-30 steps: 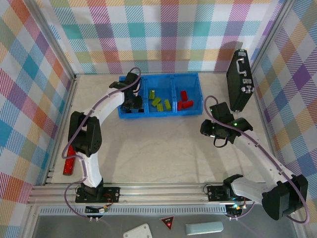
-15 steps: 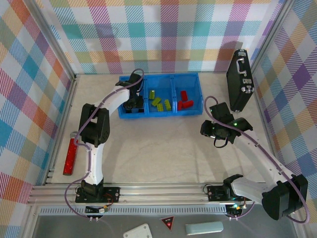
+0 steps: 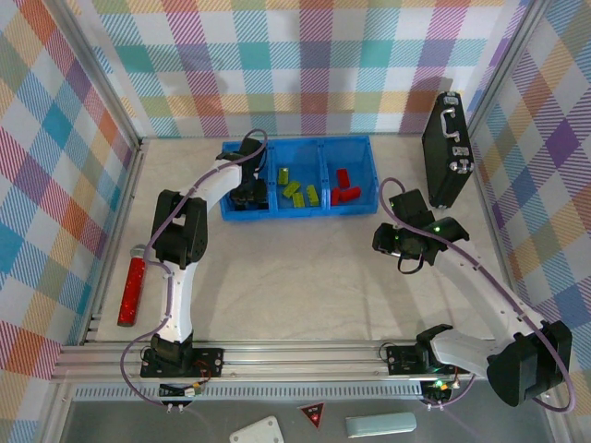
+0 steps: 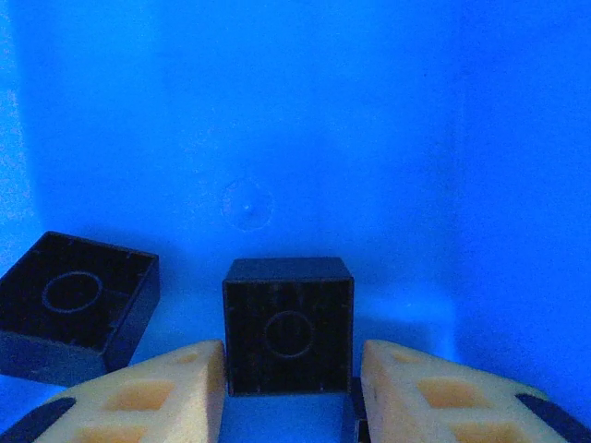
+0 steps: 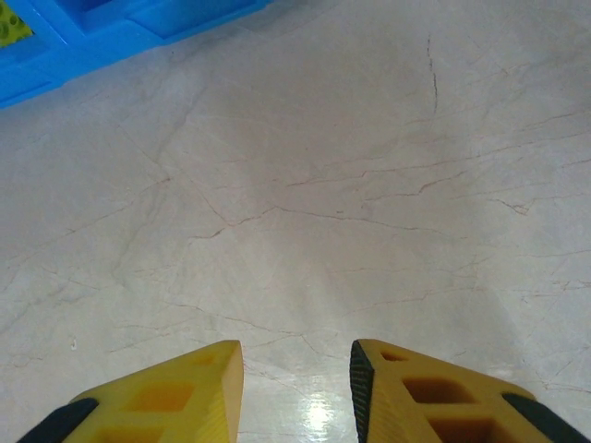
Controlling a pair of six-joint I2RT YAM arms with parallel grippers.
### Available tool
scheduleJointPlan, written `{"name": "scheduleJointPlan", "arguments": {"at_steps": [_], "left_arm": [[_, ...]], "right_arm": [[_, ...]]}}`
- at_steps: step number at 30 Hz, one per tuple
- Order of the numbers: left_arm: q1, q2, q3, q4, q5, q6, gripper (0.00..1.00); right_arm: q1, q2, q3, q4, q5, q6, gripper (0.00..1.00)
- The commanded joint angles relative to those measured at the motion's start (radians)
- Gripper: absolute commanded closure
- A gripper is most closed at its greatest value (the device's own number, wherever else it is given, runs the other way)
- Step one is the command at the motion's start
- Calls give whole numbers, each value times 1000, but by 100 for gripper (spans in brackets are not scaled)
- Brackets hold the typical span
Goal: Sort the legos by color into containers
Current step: Place the lego in the container, then reset both arms
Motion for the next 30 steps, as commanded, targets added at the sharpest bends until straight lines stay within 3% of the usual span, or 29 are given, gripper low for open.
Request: {"name": "scheduleJointPlan", "arguments": {"at_steps": [1, 11, 20, 30], "left_arm": [[7, -12, 32, 3, 19, -5, 56], [7, -159, -25, 23, 35, -4, 55], [7, -371, -222, 95, 4, -7, 54], [10, -653, -511, 161, -99, 12, 43]], "right_arm": [[-5, 6, 48, -3, -4, -4, 62], [-7, 32, 107, -14, 36, -45, 51], [-7, 75, 102, 43, 101, -95, 42], [-10, 126, 36, 131, 248, -138, 7]]}}
